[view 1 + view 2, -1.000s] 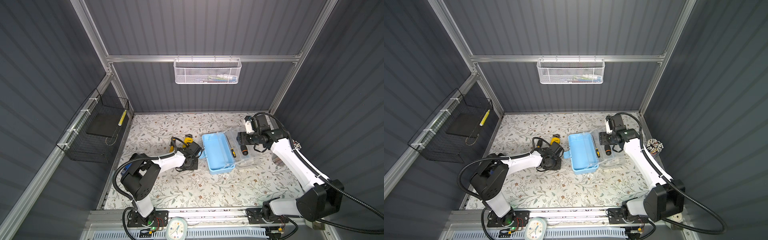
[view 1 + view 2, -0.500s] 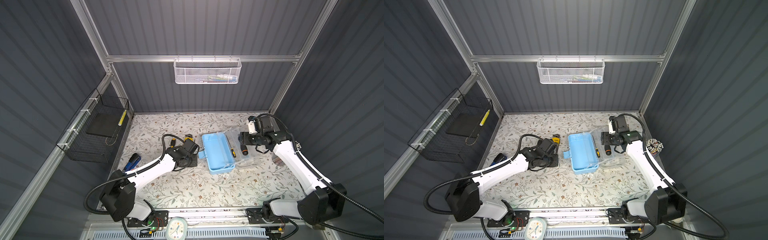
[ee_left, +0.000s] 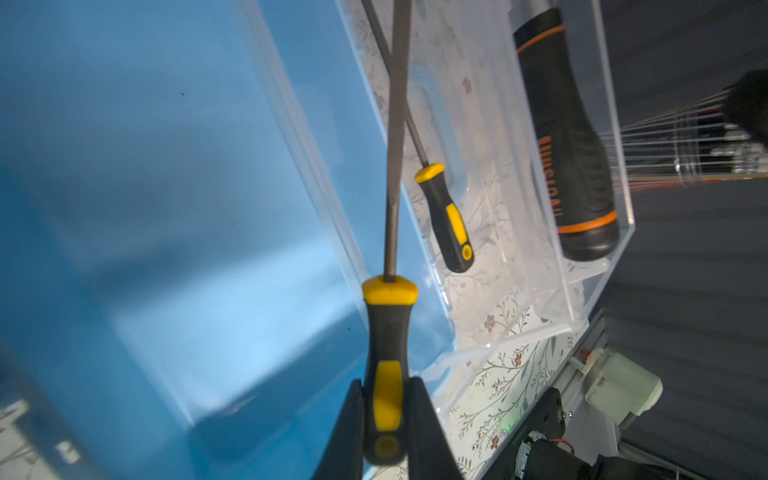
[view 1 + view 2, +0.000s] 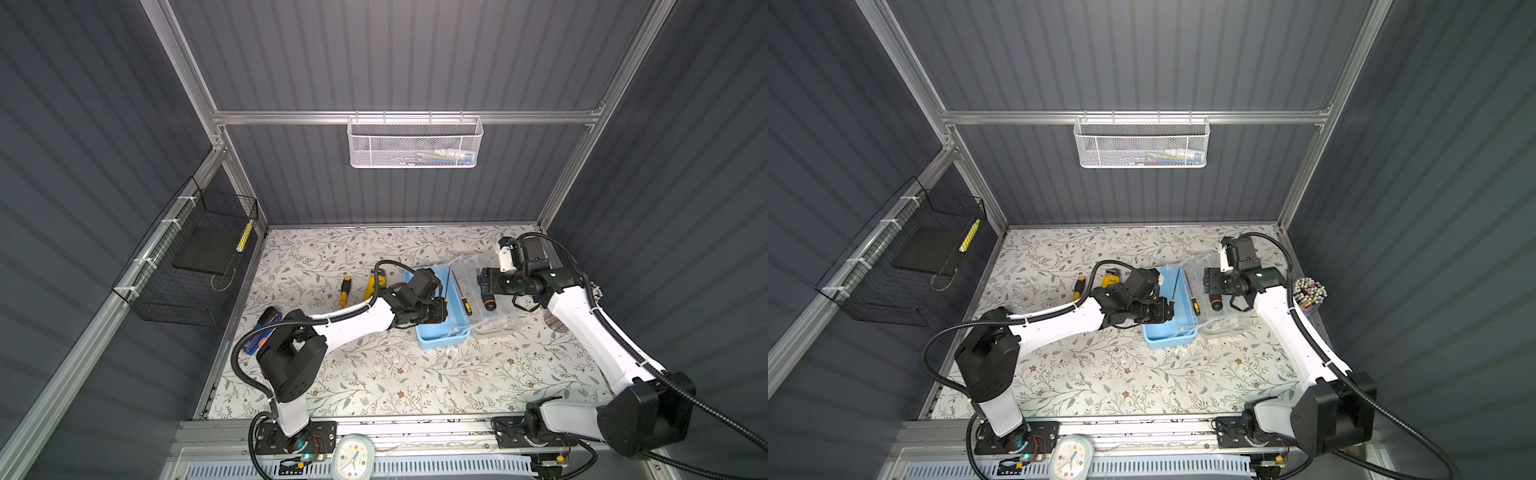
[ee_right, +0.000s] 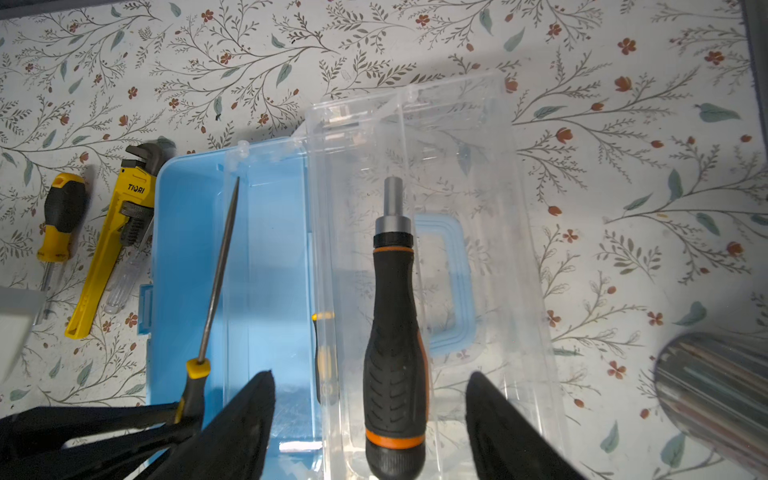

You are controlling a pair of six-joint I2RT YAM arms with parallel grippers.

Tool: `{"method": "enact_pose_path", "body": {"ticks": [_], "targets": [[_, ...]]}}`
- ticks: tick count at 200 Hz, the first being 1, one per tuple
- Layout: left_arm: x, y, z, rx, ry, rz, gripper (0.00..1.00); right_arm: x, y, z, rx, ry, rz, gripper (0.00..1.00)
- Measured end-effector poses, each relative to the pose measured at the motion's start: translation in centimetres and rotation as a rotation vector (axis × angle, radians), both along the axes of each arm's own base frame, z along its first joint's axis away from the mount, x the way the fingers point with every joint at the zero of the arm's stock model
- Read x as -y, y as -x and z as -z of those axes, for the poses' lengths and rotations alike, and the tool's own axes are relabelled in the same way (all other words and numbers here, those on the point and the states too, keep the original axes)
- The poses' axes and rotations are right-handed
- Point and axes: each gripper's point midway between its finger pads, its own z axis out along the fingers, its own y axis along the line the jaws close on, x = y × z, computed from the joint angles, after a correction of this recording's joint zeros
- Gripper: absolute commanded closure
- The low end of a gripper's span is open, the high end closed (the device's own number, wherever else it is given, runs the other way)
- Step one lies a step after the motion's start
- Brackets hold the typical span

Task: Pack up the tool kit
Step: 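Carry the yellow-black screwdriver into the clear lid and open the left gripper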

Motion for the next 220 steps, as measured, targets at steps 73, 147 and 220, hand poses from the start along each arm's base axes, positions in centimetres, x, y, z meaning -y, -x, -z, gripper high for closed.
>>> {"method": "enact_pose_path", "body": {"ticks": [73, 147, 220], "targets": [[3.2, -1.3, -1.0, -0.043, 0.131, -0.049, 0.96, 0.5, 0.6, 0.8, 0.0, -0.019, 0.015, 0.26], [4.5, -1.8, -3.2, -0.065, 0.198, -0.065, 0.71, 1.0, 0.5, 1.1, 0.005, -0.045, 0.028, 0.26], [4.3, -1.8, -2.9, -0.074, 0.186, -0.077, 0.6, 1.1, 0.4, 0.7, 0.023, -0.069, 0.034, 0.26]]}}
